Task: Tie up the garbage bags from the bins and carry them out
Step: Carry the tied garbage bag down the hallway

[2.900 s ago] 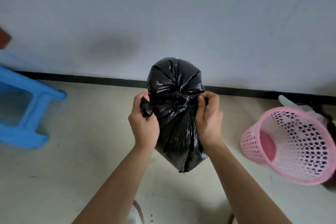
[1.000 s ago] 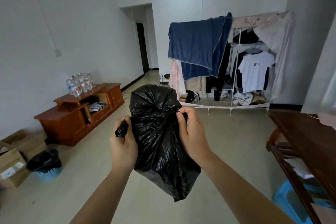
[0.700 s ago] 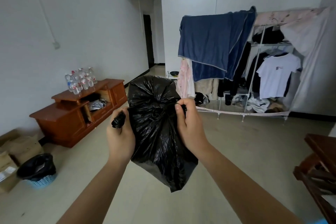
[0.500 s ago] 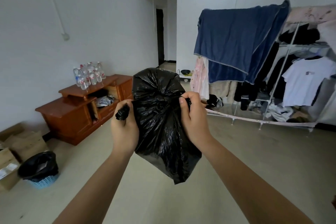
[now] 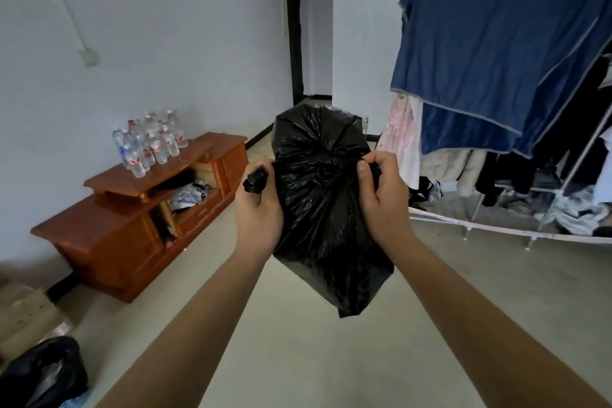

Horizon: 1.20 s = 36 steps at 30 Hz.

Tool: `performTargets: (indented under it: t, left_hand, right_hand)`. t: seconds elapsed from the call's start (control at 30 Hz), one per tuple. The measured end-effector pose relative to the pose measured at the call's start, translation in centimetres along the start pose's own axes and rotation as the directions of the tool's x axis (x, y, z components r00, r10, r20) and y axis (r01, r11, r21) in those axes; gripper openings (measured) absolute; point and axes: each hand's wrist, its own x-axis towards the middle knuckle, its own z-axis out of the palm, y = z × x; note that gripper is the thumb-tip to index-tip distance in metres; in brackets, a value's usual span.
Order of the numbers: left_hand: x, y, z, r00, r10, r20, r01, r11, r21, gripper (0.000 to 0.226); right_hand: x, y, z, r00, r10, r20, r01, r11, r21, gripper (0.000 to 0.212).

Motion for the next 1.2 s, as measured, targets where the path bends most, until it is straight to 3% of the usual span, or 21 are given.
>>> performTargets:
  t: [0.23,0.37,0.53,0.67,0.83,0.97,1.1,1.2]
  left_hand:
    - [18.5,-12.0,7.2,0.992,0.056,0.113,-0.063,0.996,0.062,0.036]
    - [31.1,-18.6,9.4,0.998,0.034,0.059,-0.039,0.996,0.076,0.028]
    - [46.0,-27.2,8.4,0.996,-0.090,-0.015,0.091,0.993,0.071,0.035]
    - [55.7,-35.7,8.1,0.950,-0.304,-0.067,0.306,0.952,0.013,0.047]
    - [68.5,-47.7,8.3,0.891,-0.440,-0.108,0.430,0.897,-0.103,0.033]
    - [80.1,-54.9,10.4,0.850,-0.511,-0.127,0.492,0.857,-0.151,0.027]
    - [91.9,-61.8,15.1,0.852,-0.521,-0.052,0.513,0.850,-0.119,0.023]
    - [98.9,-67.3,19.2,0.856,-0.516,0.020,0.514,0.847,-0.136,0.009]
  right_hand:
    - [12.8,15.0,11.5,0.995,0.086,-0.045,-0.083,0.995,0.062,0.003]
    - [23.0,21.6,19.2,0.993,0.115,-0.009,-0.114,0.989,0.094,0.003]
    - [33.7,28.3,31.2,0.976,0.163,0.145,-0.181,0.976,0.119,0.001]
    - [40.9,35.5,40.4,0.924,0.239,0.300,-0.284,0.952,0.116,0.007]
    - [49.5,45.4,53.8,0.862,0.293,0.414,-0.351,0.934,0.068,0.012]
    - [57.5,51.8,61.8,0.797,0.366,0.481,-0.434,0.900,0.035,0.041]
    - [66.7,59.3,66.2,0.758,0.491,0.430,-0.514,0.855,-0.071,0.069]
    - [72.2,66.2,68.6,0.740,0.568,0.361,-0.582,0.809,-0.081,0.048]
